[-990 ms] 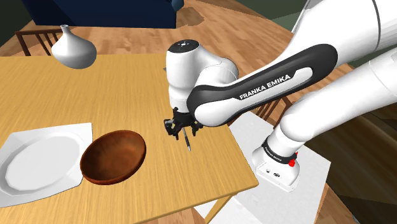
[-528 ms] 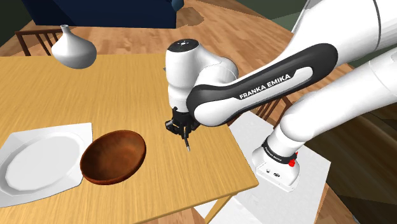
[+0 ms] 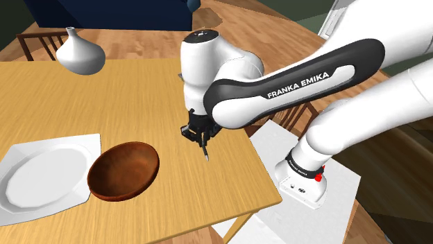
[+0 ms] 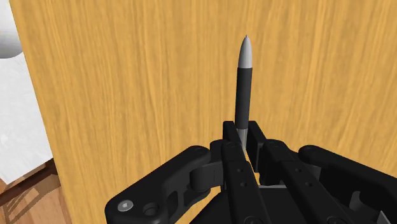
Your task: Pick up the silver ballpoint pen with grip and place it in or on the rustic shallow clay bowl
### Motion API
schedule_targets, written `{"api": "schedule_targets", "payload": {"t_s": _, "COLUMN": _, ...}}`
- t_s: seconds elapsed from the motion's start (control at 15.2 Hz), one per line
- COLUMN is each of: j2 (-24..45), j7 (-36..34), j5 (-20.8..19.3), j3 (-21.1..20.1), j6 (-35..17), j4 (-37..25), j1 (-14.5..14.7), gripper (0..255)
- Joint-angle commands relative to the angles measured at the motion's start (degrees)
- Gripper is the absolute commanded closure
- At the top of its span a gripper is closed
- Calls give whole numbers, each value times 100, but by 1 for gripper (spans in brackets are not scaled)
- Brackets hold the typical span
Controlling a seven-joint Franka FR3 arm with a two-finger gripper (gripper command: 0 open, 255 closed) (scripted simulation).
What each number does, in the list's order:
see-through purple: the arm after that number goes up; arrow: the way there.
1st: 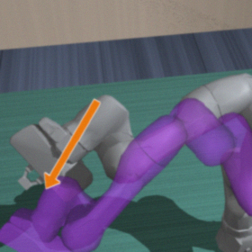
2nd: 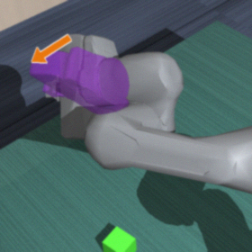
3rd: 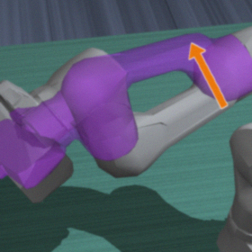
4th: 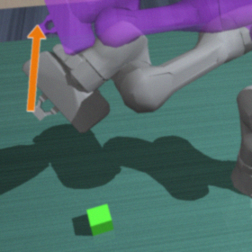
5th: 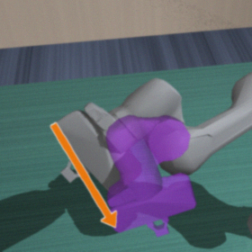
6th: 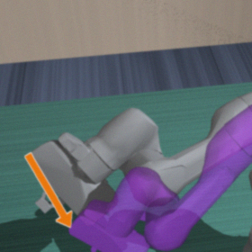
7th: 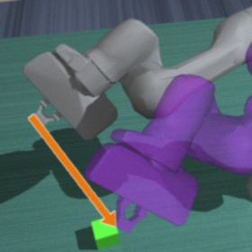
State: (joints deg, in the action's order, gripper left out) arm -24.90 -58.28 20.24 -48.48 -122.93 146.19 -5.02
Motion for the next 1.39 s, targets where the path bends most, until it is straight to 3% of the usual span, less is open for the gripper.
{"api": "schedule_targets", "payload": {"t_s": 0.0, "j2": -117, "j7": 32, "j5": 21, "j3": 85, "j6": 186, "j4": -70, "j1": 43, "gripper": 255}}
{"api": "schedule_targets", "payload": {"t_s": 1.32, "j2": -782, "j7": 162, "j5": -110, "j3": 780, "j6": 1907, "j4": -1129, "j1": 171, "gripper": 255}}
